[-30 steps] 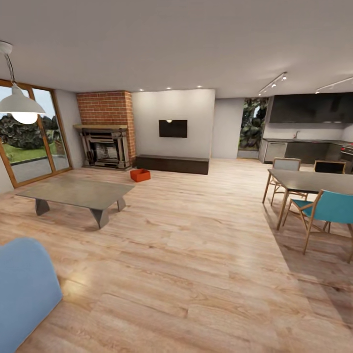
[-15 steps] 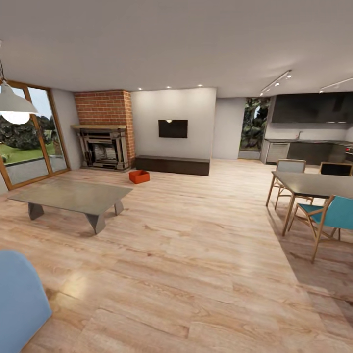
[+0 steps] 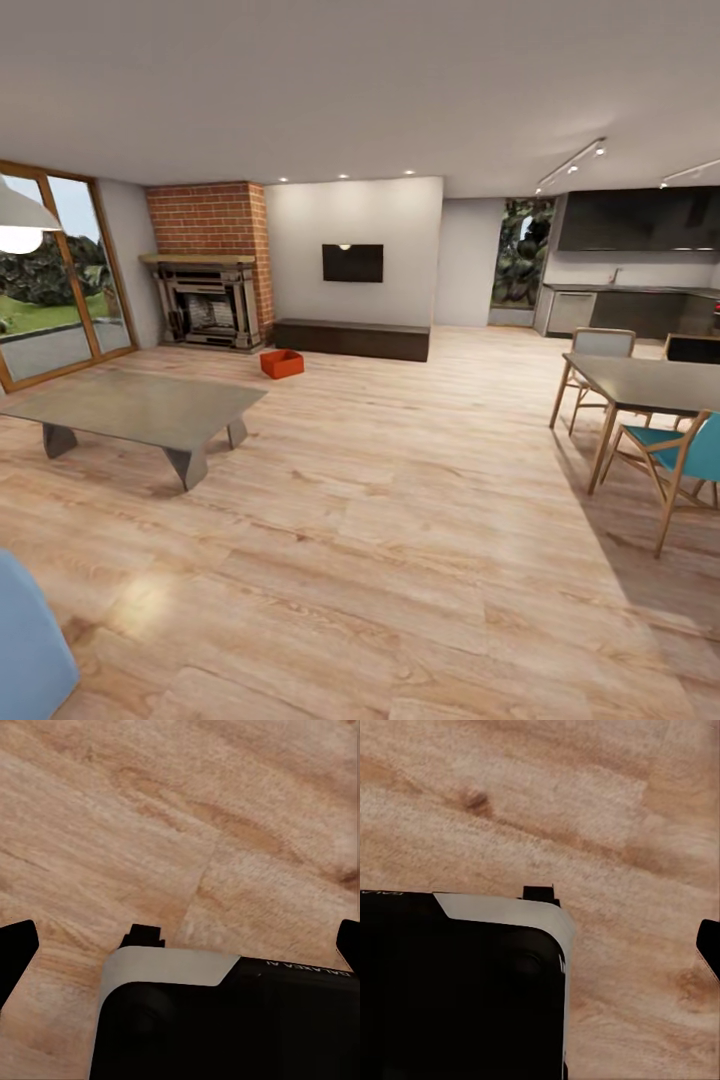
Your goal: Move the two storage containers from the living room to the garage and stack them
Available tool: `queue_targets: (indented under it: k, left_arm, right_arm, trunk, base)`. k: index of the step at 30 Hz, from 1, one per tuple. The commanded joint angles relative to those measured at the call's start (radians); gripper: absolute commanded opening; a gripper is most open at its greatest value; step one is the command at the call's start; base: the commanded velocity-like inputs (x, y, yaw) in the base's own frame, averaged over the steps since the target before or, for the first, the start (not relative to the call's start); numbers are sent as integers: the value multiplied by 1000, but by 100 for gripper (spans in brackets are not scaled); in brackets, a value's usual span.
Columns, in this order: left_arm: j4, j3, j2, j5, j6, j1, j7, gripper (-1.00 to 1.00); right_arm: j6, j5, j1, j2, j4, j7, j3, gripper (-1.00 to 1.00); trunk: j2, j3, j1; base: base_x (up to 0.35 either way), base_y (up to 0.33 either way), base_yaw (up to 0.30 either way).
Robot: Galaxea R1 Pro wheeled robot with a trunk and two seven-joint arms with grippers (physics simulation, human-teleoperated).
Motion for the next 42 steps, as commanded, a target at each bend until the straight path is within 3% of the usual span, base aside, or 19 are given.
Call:
queue_targets:
  k: [1,42]
  left_arm:
    - [1,-9,0,8,-3,-1,2,100]
    - [1,-7,3,9,-2,-1,2,100]
  right_arm:
    - [-6,-10,-1,0,3,4,7,100]
    - [-6,-11,-1,0,3,5,10,100]
  trunk:
    - [-1,-1,1]
    - [-1,-1,1]
  base:
    - [326,0,0]
    - [326,0,0]
